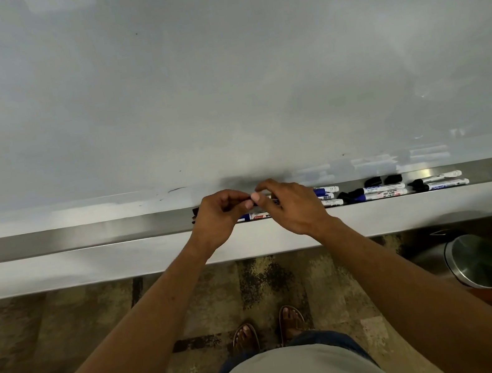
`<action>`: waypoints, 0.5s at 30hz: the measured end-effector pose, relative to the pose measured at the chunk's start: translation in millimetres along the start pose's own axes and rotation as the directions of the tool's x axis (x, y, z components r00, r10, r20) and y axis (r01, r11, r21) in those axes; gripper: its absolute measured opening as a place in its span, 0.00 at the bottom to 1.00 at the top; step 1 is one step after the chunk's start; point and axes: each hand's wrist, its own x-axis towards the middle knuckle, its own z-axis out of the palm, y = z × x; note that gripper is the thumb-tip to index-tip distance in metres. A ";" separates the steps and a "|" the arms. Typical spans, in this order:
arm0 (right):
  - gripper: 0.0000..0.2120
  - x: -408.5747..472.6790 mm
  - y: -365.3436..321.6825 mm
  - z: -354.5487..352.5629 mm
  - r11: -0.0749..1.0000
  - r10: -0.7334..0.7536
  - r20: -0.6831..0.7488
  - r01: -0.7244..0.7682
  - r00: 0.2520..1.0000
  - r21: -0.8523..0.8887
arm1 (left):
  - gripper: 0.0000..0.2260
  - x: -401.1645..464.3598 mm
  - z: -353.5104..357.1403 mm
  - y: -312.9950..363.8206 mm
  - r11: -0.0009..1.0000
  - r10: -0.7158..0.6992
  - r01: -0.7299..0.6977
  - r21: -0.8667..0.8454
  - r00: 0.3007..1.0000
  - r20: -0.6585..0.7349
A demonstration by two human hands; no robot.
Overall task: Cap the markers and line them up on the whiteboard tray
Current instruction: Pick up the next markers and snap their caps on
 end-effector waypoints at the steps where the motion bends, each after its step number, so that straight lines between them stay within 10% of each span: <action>1: 0.29 0.0 -0.3 1.1 1.000 0.019 0.039 -0.019 0.999 -0.019 | 0.06 -1.3 0.3 1.1 1.000 0.006 -0.006 -0.013 0.999 0.032; 10: 0.35 -0.5 -2.9 12.9 0.987 0.159 0.081 -0.159 0.984 -0.007 | 0.13 -1.0 2.0 1.0 0.996 0.021 -0.007 -0.089 0.987 0.157; 15: 0.20 -1.0 -1.3 17.0 0.990 0.139 0.008 -0.138 0.990 -0.031 | 0.12 0.0 1.4 -3.1 0.998 0.035 -0.045 0.047 0.981 0.193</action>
